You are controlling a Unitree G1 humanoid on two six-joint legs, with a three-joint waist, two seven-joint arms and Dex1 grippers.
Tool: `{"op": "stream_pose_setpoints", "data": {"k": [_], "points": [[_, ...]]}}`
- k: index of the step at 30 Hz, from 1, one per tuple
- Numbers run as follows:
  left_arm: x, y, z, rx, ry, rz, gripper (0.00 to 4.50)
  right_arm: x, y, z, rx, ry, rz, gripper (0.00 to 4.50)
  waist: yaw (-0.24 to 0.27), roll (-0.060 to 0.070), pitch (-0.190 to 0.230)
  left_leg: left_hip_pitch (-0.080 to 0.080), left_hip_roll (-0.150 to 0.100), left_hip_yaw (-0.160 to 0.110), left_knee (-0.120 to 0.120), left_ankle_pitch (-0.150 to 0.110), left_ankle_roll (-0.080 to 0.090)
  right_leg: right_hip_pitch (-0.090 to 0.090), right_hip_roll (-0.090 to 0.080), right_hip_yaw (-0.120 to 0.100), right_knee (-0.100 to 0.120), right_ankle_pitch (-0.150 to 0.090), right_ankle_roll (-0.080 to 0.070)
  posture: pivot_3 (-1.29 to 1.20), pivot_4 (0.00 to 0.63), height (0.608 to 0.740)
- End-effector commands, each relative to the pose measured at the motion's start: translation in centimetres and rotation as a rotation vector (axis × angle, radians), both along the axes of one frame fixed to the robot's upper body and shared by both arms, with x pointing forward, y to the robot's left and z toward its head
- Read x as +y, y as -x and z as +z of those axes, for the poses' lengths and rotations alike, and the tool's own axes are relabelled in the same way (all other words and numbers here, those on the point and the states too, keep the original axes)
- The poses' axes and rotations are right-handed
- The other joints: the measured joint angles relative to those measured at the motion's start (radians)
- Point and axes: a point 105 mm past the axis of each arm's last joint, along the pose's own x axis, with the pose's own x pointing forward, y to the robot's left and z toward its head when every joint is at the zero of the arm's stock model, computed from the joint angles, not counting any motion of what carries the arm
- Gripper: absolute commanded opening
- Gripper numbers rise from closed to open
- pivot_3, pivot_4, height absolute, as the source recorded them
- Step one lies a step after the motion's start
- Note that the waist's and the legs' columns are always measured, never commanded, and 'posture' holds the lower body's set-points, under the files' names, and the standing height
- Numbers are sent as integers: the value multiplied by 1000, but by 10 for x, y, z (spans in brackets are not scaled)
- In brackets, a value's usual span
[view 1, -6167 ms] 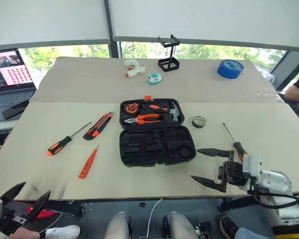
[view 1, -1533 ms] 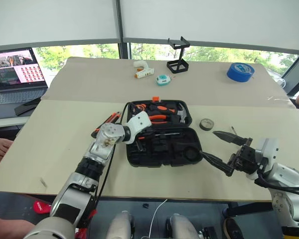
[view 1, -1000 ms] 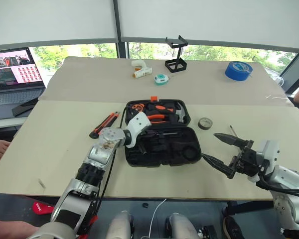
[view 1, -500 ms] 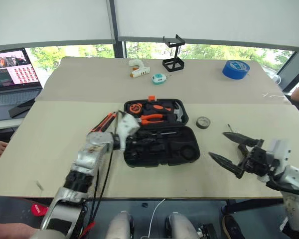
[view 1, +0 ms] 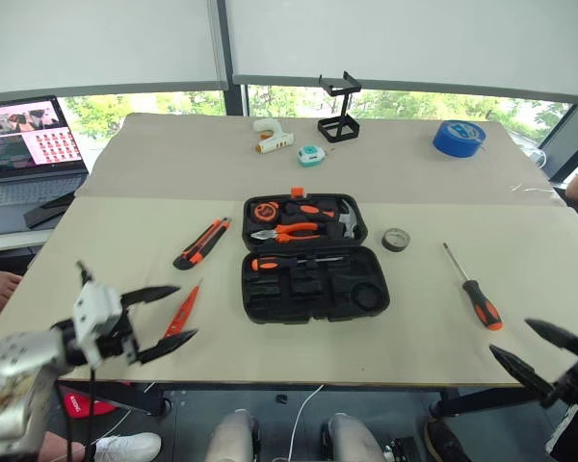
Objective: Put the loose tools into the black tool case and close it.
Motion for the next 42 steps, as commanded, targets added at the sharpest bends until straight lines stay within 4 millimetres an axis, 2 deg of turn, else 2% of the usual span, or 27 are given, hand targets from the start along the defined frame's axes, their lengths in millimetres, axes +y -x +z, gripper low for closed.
{"op": "stream_pose_setpoints", "data": {"k": [1, 9, 11, 13, 14, 19, 20, 23, 29, 32, 34, 36, 39, 42], "points": [[-7, 6, 20, -88, 30, -27, 4426, -2, -6, 16, -40, 45, -34, 4500, -1, 1, 1, 0, 0, 0, 0, 0, 0, 0, -1, 0, 1, 0, 0, 0, 150, 740], [-53, 6, 35, -76, 152, -194, 4426, -6, -62, 34, 130, 77, -128, 4500, -2, 1, 0, 1, -2, 4, 0, 0, 1, 0, -5, 1, 2, 1, -1, 0, 150, 740], [-68, -1, 38, -94, 169, -228, 4426, -13, -74, 20, 305, 139, -168, 4500, 0, 1, 0, 1, -2, 3, 1, 0, 1, -1, -4, 0, 1, 0, 0, 0, 150, 740], [-78, -3, 37, -100, 168, -260, 4426, -19, -83, 14, 373, 176, -192, 4500, 2, 1, 0, -1, -4, 4, 1, 1, 2, -1, -4, 1, 1, 1, 1, 0, 150, 740], [-82, -3, 35, -100, 165, -274, 4426, -20, -88, 12, 393, 178, -193, 4500, 1, 0, 0, -1, -4, 3, 1, 1, 2, -1, -2, 0, 1, 4, 6, 0, 150, 740], [-92, -4, 37, -106, 200, -292, 4426, -26, -100, -4, 477, 179, -184, 4500, -1, 1, 0, -5, -2, 2, 1, -1, 5, -2, 4, 0, -7, 6, 9, 0, 150, 740], [-91, -6, 40, -116, 210, -283, 4500, -27, -102, -8, 493, 181, -189, 3971, -2, 1, 0, -6, -2, 2, 1, -1, 5, -3, 4, 0, -7, 6, 9, 0, 150, 740], [-90, -7, 43, -131, 219, -266, 4500, -25, -108, -11, 496, 162, -174, 3165, -4, 0, 0, -5, -2, 2, 1, -2, 5, -1, 4, 1, -8, 7, 10, 0, 150, 740], [-90, -2, 43, -125, 217, -267, 4500, -25, -113, -11, 460, 161, -147, 1075, -4, 0, 0, -5, -2, 3, 1, -2, 5, 0, 4, 1, -9, 8, 11, 0, 150, 740], [-89, -2, 44, -130, 224, -257, 4500, -34, -119, -4, 359, 244, -179, 1035, -4, 0, 0, -4, -2, 3, 1, -2, 5, 0, 4, 1, -9, 8, 11, 0, 150, 740], [-88, -2, 46, -138, 237, -247, 4500, -38, -127, 11, 222, 310, -203, 1035, -4, 0, 0, -4, -2, 3, 1, -1, 5, 1, 4, 1, -9, 8, 12, 0, 150, 740], [-85, -1, 49, -165, 245, -240, 4500, -24, -134, 33, 64, 323, -131, 1035, -5, 1, 0, -5, -2, 4, 2, -1, 5, 0, 4, 2, -9, 8, 12, 0, 150, 740], [-77, -1, 50, -161, 246, -206, 4500, 22, -139, 71, -210, 310, 122, 1035, -16, 3, 0, -5, -2, 4, 1, -1, 5, -2, 5, 2, -8, 8, 12, 0, 150, 740], [-68, 0, 47, -156, 251, -153, 4500, 59, -139, 85, -296, 292, 346, 1035, -27, 4, 1, -5, -1, 3, 1, -2, 5, -1, 5, 2, -8, 8, 12, 0, 150, 740]]}}
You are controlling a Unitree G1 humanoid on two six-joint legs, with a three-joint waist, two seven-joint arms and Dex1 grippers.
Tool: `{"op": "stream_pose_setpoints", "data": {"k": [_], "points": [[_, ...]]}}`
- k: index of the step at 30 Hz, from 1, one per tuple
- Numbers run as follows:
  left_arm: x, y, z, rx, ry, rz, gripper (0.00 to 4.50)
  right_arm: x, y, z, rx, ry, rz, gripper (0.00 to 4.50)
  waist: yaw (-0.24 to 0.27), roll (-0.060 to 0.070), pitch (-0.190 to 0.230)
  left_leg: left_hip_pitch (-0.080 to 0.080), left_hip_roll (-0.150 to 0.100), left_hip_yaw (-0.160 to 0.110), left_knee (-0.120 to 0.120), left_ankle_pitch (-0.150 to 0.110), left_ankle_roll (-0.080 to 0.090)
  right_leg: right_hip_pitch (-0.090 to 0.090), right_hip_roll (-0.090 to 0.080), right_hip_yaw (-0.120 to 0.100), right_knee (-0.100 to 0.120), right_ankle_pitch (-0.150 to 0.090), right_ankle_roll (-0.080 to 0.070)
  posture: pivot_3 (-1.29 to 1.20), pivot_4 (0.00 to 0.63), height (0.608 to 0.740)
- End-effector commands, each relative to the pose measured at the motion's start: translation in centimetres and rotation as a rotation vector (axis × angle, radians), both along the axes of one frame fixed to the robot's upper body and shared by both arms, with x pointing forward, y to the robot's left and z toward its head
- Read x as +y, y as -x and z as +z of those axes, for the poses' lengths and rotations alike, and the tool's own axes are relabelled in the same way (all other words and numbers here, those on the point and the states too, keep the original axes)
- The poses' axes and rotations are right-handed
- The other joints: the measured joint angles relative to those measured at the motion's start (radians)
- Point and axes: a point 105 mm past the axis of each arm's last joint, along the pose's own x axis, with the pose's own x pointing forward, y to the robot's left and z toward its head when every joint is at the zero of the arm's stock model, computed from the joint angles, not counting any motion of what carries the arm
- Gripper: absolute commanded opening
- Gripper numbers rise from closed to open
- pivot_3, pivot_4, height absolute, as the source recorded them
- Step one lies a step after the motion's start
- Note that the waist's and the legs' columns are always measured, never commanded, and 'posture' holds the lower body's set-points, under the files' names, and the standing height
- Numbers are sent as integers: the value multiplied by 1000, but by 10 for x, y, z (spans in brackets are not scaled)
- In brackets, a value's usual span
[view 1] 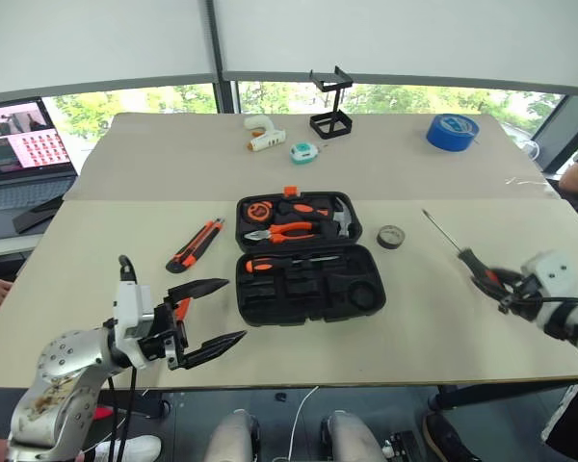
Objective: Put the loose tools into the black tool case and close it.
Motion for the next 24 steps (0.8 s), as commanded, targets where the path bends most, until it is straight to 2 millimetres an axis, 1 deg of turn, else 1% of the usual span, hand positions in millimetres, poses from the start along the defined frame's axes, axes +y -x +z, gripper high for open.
{"op": "stream_pose_setpoints", "data": {"k": [1, 3, 6, 8, 9, 11, 14, 16, 19, 22, 24], "points": [[15, 3, 4, -23, 18, 83, 4500, 60, -1, 40, -117, 69, 379, 1035, -3, 0, 0, 0, 0, 0, 0, 0, 0, 0, 0, 0, 0, 0, 0, 0, 150, 740], [29, 3, -4, -1, 19, 154, 4500, 92, -4, 33, -19, 178, 561, 1035, -9, 0, 0, 1, 1, 0, 0, 0, 0, 0, 0, 0, 0, 0, 0, 0, 150, 740], [45, 7, -15, 32, 5, 237, 4500, 124, -23, 28, 128, 235, 645, 1035, -10, 0, 1, 2, 1, 0, 0, 0, 0, 0, 0, -1, 1, 0, -1, 0, 150, 740], [50, 13, -19, 42, 1, 269, 4500, 138, -32, 23, 169, 307, 687, 1035, -4, 0, 1, -1, 2, 0, 0, 0, 0, -4, -1, -1, 2, 1, -2, 0, 150, 740], [51, 15, -20, 45, 1, 278, 4500, 142, -35, 20, 177, 342, 703, 1035, 0, -1, 1, -2, 2, 0, 0, 0, 0, -6, -1, -1, 2, 1, -2, 0, 150, 740], [50, 19, -22, 49, 3, 287, 4500, 154, -44, 18, 161, 391, 725, 1035, 16, -1, 1, -5, 1, 0, 0, 0, -1, -8, -3, -2, 2, 1, -2, 0, 150, 740], [46, 22, -23, 53, 11, 290, 4500, 165, -46, 12, 189, 409, 758, 1035, 24, -1, 1, -8, -1, 1, 0, 0, -1, -10, -5, -3, 2, 1, -2, 0, 150, 740], [37, 22, -25, 57, 27, 278, 4500, 172, -50, 7, 212, 428, 756, 1035, 25, -1, 1, -9, -1, 0, 0, 0, -1, -10, -6, -4, 1, 1, -2, 0, 150, 740], [26, 23, -26, 56, 37, 255, 4500, 173, -52, 1, 231, 467, 751, 1035, 20, -1, 1, -9, -1, 1, 0, 0, -1, -10, -7, -4, 1, 2, -2, 0, 150, 740], [22, 22, -25, 50, 43, 257, 4500, 175, -49, -1, 229, 494, 790, 1035, 18, -1, 1, -8, -1, 1, 0, 0, -1, -10, -6, -5, 2, 2, -2, 0, 150, 740], [22, 23, -25, 52, 42, 260, 4500, 177, -53, 2, 213, 520, 789, 1035, 15, -1, 1, -8, -1, 1, 0, 0, -1, -10, -6, -5, 2, 2, -2, 0, 150, 740]]}}
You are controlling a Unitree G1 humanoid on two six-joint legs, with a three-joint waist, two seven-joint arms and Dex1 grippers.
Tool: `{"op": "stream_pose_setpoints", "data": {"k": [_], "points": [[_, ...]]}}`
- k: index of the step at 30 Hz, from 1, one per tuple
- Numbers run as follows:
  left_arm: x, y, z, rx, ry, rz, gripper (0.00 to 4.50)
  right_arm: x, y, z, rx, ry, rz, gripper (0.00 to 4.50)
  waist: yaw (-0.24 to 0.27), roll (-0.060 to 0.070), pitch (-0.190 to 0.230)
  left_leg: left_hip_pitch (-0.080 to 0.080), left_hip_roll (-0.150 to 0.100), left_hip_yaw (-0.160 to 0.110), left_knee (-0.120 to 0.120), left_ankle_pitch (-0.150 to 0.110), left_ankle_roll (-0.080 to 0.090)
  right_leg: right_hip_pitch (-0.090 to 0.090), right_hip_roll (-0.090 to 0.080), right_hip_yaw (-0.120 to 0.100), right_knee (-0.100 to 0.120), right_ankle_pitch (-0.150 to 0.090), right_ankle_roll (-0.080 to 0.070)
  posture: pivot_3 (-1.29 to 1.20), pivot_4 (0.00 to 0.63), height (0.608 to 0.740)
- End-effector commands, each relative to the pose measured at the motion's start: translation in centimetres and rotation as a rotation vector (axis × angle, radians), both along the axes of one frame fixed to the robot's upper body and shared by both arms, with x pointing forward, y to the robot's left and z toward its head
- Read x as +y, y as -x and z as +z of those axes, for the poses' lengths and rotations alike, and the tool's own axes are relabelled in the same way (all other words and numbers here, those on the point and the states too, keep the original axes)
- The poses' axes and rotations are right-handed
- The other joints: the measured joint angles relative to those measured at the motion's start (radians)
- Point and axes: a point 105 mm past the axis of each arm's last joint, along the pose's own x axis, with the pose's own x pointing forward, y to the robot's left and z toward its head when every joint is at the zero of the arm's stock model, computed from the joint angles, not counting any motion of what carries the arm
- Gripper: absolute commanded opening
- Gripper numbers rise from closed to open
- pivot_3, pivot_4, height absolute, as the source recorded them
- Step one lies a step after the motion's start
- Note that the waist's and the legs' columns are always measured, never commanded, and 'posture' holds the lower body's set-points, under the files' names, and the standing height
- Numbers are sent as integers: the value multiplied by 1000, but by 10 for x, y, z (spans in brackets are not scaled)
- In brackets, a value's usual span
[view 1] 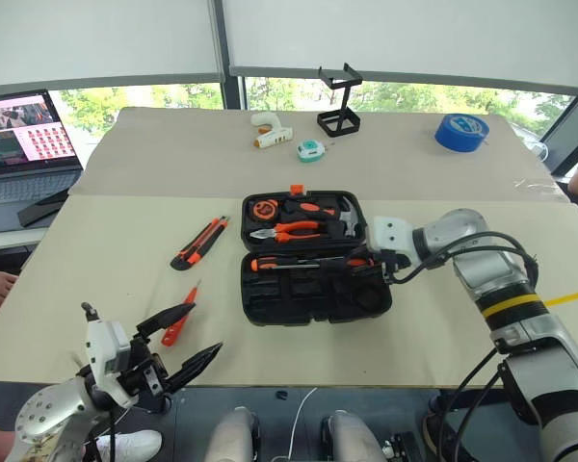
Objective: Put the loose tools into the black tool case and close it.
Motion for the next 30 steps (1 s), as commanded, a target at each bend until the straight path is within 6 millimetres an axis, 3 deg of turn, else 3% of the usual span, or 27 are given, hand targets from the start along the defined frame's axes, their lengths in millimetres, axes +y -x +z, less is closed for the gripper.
{"op": "stream_pose_setpoints", "data": {"k": [1, 11, 13, 17, 19, 24, 26, 30], "points": [[-5, 2, 8, -45, -12, -6, 4500, 4, -5, 7, -51, 40, 36, 1035, -5, 0, 0, 0, 0, 0, 0, 0, 0, 0, 0, 0, 0, 0, 0, 0, 150, 740], [-7, 0, 10, -49, -26, 1, 4500, 3, -15, 5, -28, 104, 21, 1035, -15, 0, 0, 0, 0, 0, 0, 0, 0, 0, 1, 0, 0, 0, 0, 0, 150, 740], [-8, 0, 10, -50, -25, 2, 4500, -3, -10, 3, 50, 129, 14, 2035, -15, 0, 0, 0, 0, 0, 0, 0, 0, 0, 1, 0, 0, 0, 0, 0, 150, 740], [-7, -1, 11, -57, -17, 17, 4500, 3, -2, 20, 13, 48, 116, 3156, -13, 0, 0, 0, 0, -1, 0, 0, 0, 0, 1, 0, 0, 0, 0, 0, 150, 740], [-7, -1, 11, -52, -9, 23, 4500, 7, 2, 35, 39, -75, 135, 3156, -14, 0, 0, 0, 0, 0, 0, 0, 0, 0, 1, 0, 0, 0, 0, 0, 150, 740], [-3, -1, 11, -53, -13, 44, 4500, 0, -1, 47, 26, -203, 139, 3156, -18, 0, 0, 1, 1, 0, 0, 0, 0, 1, 1, 0, 0, 0, 0, 0, 150, 740], [-2, -2, 11, -55, -18, 50, 4500, 8, 0, 51, 45, -301, 153, 2645, -18, 0, 0, 1, 1, 0, 0, 0, 0, 1, 0, 0, 1, 0, 0, 0, 150, 740], [0, -5, 11, -60, -22, 66, 4500, 25, 2, 33, 91, -340, 145, 1439, -20, 0, 0, 2, 2, 0, 0, 0, 0, 1, 1, 0, 2, 0, 0, 0, 150, 740]]}}
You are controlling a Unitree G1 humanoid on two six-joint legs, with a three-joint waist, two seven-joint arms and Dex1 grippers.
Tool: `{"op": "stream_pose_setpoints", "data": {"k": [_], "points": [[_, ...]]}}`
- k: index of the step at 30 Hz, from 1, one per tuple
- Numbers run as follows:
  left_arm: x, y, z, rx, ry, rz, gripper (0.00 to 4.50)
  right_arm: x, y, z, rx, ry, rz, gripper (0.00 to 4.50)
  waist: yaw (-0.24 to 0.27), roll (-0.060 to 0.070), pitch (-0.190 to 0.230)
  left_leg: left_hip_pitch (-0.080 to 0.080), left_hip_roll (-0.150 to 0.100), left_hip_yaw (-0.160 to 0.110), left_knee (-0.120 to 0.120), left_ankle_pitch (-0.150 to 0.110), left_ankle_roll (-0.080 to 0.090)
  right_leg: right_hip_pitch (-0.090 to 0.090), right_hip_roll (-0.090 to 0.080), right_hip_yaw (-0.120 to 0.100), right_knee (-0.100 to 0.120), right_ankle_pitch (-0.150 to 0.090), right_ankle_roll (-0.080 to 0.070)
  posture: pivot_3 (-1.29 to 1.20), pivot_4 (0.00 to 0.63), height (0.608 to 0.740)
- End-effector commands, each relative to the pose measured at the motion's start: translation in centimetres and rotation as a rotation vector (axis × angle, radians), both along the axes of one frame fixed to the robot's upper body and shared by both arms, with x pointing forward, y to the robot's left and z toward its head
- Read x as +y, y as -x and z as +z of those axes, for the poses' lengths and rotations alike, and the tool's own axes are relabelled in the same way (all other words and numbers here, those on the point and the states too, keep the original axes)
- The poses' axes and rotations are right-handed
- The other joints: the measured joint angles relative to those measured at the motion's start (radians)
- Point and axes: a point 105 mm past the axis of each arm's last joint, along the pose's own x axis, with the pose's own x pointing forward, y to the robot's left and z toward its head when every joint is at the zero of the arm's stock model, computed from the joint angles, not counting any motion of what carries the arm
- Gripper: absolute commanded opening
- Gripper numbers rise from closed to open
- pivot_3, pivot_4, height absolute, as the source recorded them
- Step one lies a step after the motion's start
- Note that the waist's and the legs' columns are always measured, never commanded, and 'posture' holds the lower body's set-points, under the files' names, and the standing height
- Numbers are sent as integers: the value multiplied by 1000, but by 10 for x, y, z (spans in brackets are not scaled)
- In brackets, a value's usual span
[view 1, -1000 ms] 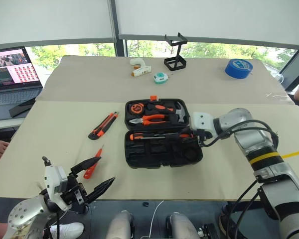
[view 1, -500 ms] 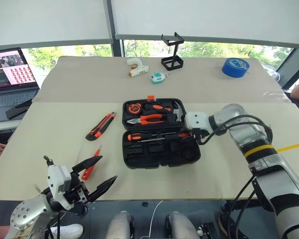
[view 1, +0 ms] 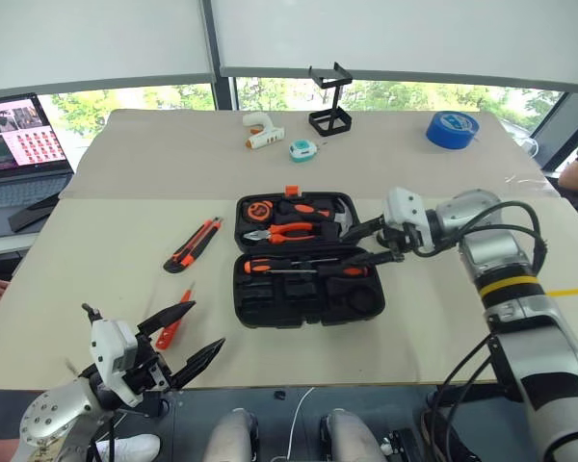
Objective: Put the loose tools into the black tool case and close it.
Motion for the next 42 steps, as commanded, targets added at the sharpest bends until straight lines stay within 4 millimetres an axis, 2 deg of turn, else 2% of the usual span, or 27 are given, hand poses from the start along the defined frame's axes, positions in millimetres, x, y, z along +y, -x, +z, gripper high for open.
{"op": "stream_pose_setpoints", "data": {"k": [1, 4, 9, 16, 22, 24, 27, 29, 31, 33, 35, 37, 38, 39, 40, 42], "points": [[0, -1, 9, -51, -10, 11, 4500, 13, 1, -9, -11, -22, 3, 1125, 1, 0, 0, 0, 0, 0, 0, 0, 0, 0, 0, 0, 0, 0, 0, 0, 150, 740], [-1, -1, 7, -44, -13, 8, 4500, 22, -4, -22, -20, 4, -16, 18, 0, 0, 0, 0, -1, 0, 0, 0, 0, -1, -1, 0, 1, 0, 0, 0, 150, 740], [1, -2, 6, -33, -18, 17, 4500, 31, -6, -37, 21, 28, -35, 18, 2, 0, 0, 0, -1, 1, 0, 0, -1, -1, -2, 0, 4, 0, 0, 0, 150, 740], [3, -5, 7, -26, -38, 28, 4500, 31, -9, -64, 74, 126, -82, 18, -1, 0, 0, 4, -1, 1, 0, 0, -1, 0, -1, 0, 6, -1, -1, 0, 150, 740], [3, -5, 7, -21, -40, 35, 4500, 36, -9, -67, 93, 132, -84, 18, -2, -1, -1, 6, -1, 1, 0, 1, -1, 1, -1, 1, 7, -1, -2, 0, 150, 740], [4, -5, 7, -18, -39, 41, 4500, 36, -10, -61, 69, 113, -75, 18, -3, -1, -1, 6, 0, 1, 0, 1, -1, 1, -1, 1, 8, -1, -2, 0, 150, 740], [13, -4, 22, -57, 69, 107, 4500, 37, -10, -21, -20, -97, -51, 18, -3, -1, -1, 6, 0, 1, 0, 1, -1, 0, -1, 1, 8, -1, -2, 0, 150, 740], [25, -4, 27, -59, 119, 170, 4500, 31, -6, -1, -35, -204, -44, 18, -2, -1, 0, 4, 0, 1, 0, 1, -1, -1, -2, 1, 8, -1, -2, 0, 150, 740], [44, 3, 25, -26, 105, 244, 4500, 13, 9, 12, -2, -274, -7, 583, -1, -1, 0, 3, 0, 1, 0, 1, -1, -1, -2, 1, 8, -1, -2, 0, 150, 740], [64, 12, 23, 7, 81, 333, 4500, -7, 26, 14, 33, -292, -8, 1092, 4, -1, 0, 3, 0, 0, 0, 1, -1, -1, -2, 0, 7, -1, -2, 0, 150, 740], [79, 20, 22, 30, 69, 400, 4500, -19, 36, 15, 28, -306, -26, 1791, 6, -2, 0, 3, -1, 0, 0, 0, -1, 0, -5, -2, 5, -2, -2, 0, 150, 740], [108, 36, 12, 101, 35, 522, 4500, -37, 46, 12, -11, -314, -87, 2608, 4, -2, 0, 3, -1, 1, 0, -1, -1, 0, -8, -3, 4, -2, -2, 0, 150, 740], [130, 49, 5, 159, 23, 618, 4500, -50, 52, 8, -30, -306, -121, 2802, 4, -3, 0, 3, -2, 2, 0, -1, -1, 0, -8, -3, 4, -2, -2, 0, 150, 740], [150, 64, -1, 204, 12, 705, 4500, -63, 63, 4, -42, -308, -131, 3202, 2, -3, 0, 3, -2, 2, 0, -1, -1, 0, -8, -3, 4, -2, -2, 0, 150, 740], [166, 77, -5, 235, 13, 768, 4500, -72, 74, 2, -45, -321, -120, 3628, 1, -4, 1, 3, -2, 2, 0, -1, -1, 0, -7, -3, 4, -3, -3, 0, 150, 740], [185, 94, -11, 288, 6, 862, 4500, -82, 87, -3, -41, -352, -134, 4201, 0, -4, 1, 3, -2, 2, 0, -2, 0, -1, -7, -2, 4, -4, -2, 0, 150, 740]]}}
